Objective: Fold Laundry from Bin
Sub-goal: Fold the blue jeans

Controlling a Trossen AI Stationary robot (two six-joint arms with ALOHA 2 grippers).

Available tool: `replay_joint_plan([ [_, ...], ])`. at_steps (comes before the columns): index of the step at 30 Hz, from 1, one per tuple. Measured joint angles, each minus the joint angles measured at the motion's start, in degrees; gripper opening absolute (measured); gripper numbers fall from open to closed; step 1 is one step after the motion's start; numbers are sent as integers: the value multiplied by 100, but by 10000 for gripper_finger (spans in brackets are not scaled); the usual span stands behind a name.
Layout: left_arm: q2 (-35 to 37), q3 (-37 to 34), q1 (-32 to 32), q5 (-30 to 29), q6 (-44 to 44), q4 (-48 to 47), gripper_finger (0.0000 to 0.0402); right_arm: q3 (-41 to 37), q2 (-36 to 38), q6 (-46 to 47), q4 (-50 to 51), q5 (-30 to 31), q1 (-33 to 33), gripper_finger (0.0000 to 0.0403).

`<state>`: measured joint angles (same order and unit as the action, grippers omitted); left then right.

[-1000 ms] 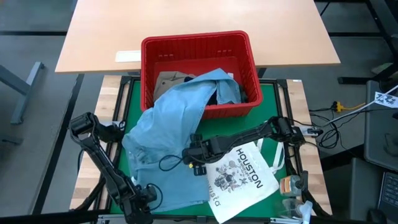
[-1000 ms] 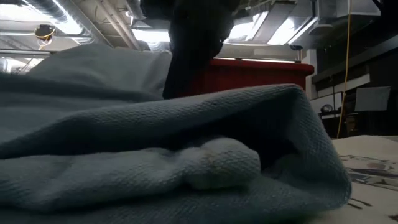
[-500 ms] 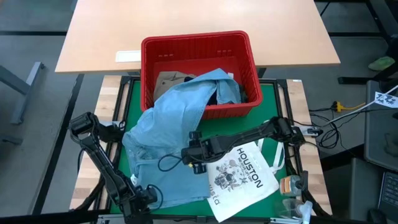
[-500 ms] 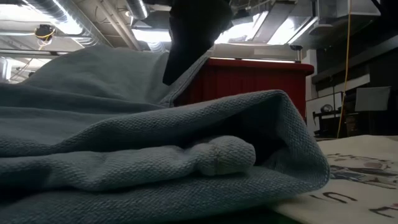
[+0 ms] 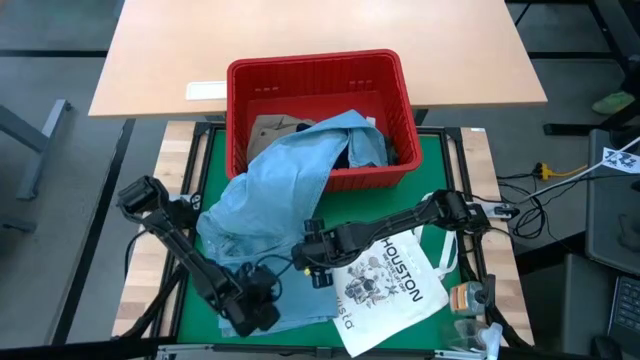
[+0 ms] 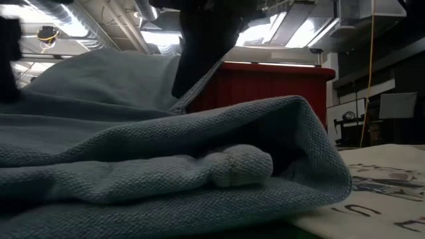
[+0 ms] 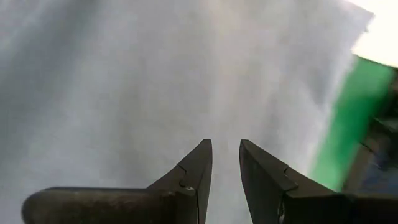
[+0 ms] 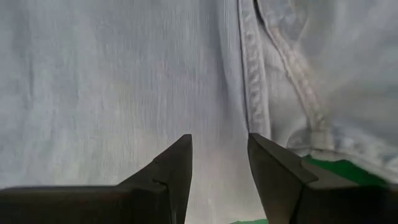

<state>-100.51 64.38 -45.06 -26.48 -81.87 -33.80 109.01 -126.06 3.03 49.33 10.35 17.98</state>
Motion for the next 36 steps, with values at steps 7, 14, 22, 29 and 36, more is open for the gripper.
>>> replay_joint_plan([
  [7, 0, 0, 366, 99, -9, -444, 78, -582, -2, 326, 92, -10, 0, 156],
  [14, 0, 0, 461, 655, -20, -584, 78, -1181, -2, 426, -540, -91, -2, 156],
  [22, 0, 0, 515, 271, -163, -1428, 78, -1459, 0, 426, -1031, -195, -2, 156],
  [29, 0, 0, 805, -68, -169, -1380, 78, -1364, 0, 423, -832, -199, 0, 156],
  [36, 0, 0, 991, -192, -115, -1378, 78, -871, 0, 404, -452, 190, 4, 156],
])
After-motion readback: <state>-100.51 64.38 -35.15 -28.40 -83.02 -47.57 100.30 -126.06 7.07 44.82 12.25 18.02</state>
